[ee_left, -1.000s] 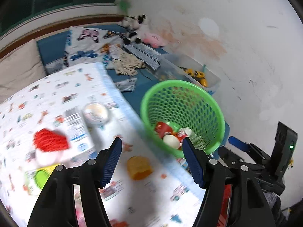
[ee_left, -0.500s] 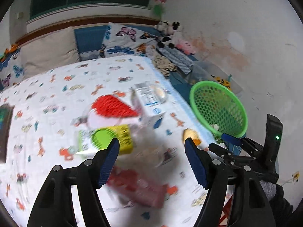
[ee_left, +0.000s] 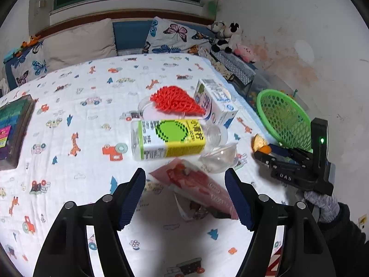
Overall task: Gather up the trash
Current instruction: 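Move both tools back toward the bread piece and pink wrapper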
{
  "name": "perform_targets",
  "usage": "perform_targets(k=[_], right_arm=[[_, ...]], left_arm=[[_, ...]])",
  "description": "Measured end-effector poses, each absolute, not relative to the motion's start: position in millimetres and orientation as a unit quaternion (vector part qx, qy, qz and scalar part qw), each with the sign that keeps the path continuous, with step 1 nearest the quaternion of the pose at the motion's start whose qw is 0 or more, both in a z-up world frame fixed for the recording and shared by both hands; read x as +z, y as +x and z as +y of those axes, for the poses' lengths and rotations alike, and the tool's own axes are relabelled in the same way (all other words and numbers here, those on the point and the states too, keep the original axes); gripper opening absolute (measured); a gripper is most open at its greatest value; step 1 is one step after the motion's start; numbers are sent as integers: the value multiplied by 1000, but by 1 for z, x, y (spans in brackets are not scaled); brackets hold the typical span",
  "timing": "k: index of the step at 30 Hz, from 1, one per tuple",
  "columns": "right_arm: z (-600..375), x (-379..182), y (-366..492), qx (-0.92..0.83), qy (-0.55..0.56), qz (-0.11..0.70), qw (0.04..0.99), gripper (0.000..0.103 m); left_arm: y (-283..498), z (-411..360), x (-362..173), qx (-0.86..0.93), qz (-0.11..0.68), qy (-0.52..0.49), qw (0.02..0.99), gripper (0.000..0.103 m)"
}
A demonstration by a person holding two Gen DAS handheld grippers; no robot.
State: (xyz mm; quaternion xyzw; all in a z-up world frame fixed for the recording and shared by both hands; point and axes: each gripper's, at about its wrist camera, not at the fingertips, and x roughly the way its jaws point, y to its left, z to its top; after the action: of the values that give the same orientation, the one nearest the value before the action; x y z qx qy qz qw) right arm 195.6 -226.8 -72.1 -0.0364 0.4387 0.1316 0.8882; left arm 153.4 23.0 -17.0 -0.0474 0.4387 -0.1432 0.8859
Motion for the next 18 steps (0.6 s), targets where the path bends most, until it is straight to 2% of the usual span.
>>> perform_targets(k=[2,9,18], right_arm=[[-226,-74,196,124,-45,438,889,50],[-231,-74,195,126,-39,435,891,46],[-234,-67,186,137,-19,427,894,41]], left_arm=[[154,23,-20,-144,441,-46,885,69],[157,15,-42,-148,474,-61,866,69],[174,25,-83,-116,513,-158,836,69]])
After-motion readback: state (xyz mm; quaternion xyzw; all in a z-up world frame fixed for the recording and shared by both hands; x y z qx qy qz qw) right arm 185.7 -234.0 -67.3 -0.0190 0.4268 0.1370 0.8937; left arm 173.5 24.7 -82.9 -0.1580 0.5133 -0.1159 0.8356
